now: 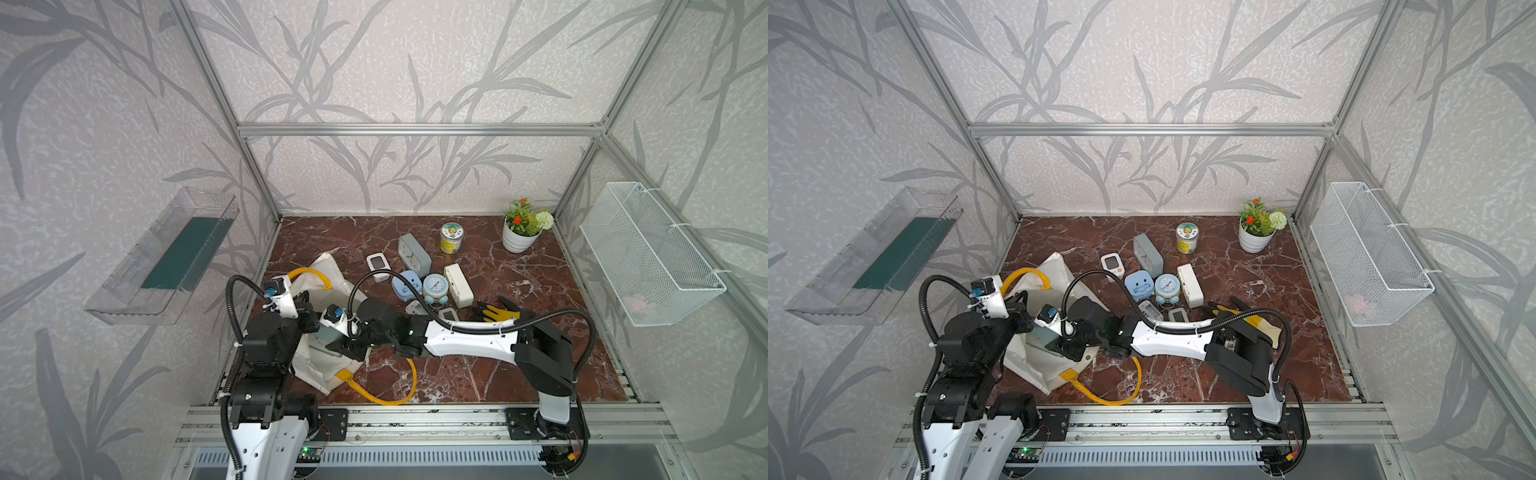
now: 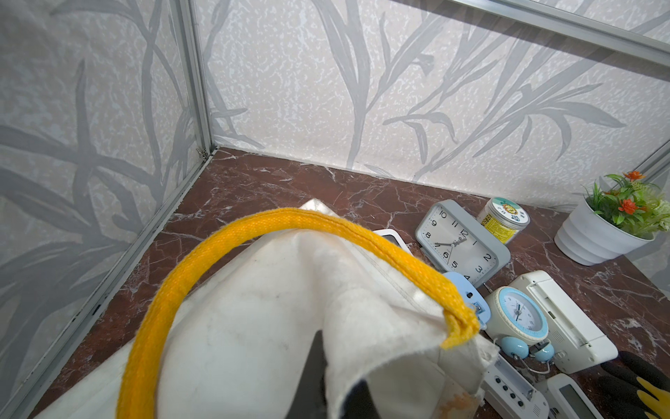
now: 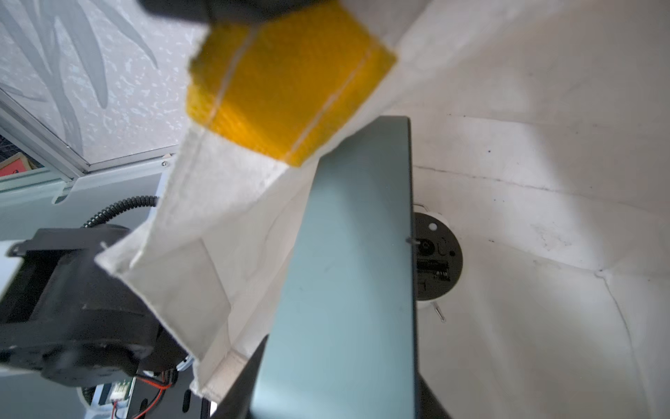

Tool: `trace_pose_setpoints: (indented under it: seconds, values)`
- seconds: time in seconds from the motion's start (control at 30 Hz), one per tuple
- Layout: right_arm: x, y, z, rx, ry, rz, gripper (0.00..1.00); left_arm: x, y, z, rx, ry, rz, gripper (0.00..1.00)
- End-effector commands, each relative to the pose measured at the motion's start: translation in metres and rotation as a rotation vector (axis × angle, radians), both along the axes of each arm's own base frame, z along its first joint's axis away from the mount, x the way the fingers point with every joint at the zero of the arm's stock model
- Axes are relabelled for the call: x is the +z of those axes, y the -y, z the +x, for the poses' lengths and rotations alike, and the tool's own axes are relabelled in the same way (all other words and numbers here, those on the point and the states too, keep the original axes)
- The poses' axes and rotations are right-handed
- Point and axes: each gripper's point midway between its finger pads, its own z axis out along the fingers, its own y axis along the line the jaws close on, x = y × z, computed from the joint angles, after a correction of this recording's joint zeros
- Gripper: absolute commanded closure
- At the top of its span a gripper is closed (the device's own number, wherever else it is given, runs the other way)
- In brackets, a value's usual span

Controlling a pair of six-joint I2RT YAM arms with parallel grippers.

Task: Take the alarm clock out of the canvas bag
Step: Pick up the alarm from the canvas bag.

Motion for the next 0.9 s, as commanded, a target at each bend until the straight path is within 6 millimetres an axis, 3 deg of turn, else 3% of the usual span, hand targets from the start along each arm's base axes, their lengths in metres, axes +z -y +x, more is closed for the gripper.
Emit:
trace_pose_setpoints:
  seconds: [0.0, 0.5, 0.8, 0.87]
  values:
    - [0.043, 0.011, 0.001, 0.018, 0.031, 0.097, 0.71, 0.014, -0.006, -0.001, 0.026, 0.034, 0.033, 1.00]
    - [0.077, 0.082, 0.004, -0.002, 0.029, 0.147, 0.71, 0.011, -0.007, 0.000, 0.031, 0.033, 0.035, 1.00]
    - [0.117, 0.134, 0.008, -0.051, 0.103, 0.237, 0.72, 0.013, -0.007, 0.001, 0.036, 0.039, 0.021, 1.00]
    - [0.121, 0.153, 0.026, -0.116, 0.127, 0.239, 0.72, 0.012, -0.007, 0.001, 0.036, 0.037, 0.022, 1.00]
